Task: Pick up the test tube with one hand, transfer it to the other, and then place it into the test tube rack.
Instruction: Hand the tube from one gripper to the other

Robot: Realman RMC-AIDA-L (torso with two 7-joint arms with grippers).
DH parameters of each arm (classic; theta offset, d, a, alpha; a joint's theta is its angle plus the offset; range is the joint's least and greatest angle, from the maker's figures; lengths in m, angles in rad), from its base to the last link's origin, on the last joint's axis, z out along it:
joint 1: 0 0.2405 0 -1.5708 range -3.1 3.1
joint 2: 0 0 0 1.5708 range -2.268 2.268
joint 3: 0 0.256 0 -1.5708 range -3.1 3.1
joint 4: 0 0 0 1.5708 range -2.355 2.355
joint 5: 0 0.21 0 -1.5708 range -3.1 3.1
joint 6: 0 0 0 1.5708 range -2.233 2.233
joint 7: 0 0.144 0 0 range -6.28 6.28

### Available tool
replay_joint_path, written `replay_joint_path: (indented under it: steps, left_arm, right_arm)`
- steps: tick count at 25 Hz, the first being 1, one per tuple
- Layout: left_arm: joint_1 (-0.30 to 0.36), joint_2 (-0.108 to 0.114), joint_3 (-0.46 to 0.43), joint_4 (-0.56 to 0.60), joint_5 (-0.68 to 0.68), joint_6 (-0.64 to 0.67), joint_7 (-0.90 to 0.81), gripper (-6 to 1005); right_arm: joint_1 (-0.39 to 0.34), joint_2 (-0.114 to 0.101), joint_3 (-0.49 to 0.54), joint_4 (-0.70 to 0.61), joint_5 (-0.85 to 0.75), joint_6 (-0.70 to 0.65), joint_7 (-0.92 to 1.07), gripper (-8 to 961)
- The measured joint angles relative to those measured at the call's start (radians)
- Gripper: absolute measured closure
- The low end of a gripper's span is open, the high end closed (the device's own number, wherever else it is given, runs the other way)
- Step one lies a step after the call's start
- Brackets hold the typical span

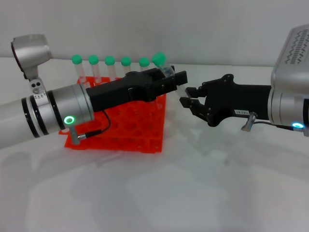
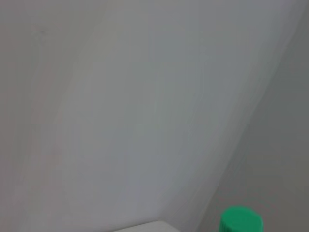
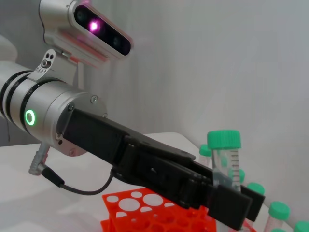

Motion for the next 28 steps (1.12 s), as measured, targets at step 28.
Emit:
replay_joint_path:
  steps: [28]
  left_arm:
    - [0.006, -0.002, -0.004, 0.013, 0.0, -0.015, 0.004, 802]
  right_arm:
    - [0.024, -0.003, 0.013, 0.07, -0.048, -0.03, 0.023, 597]
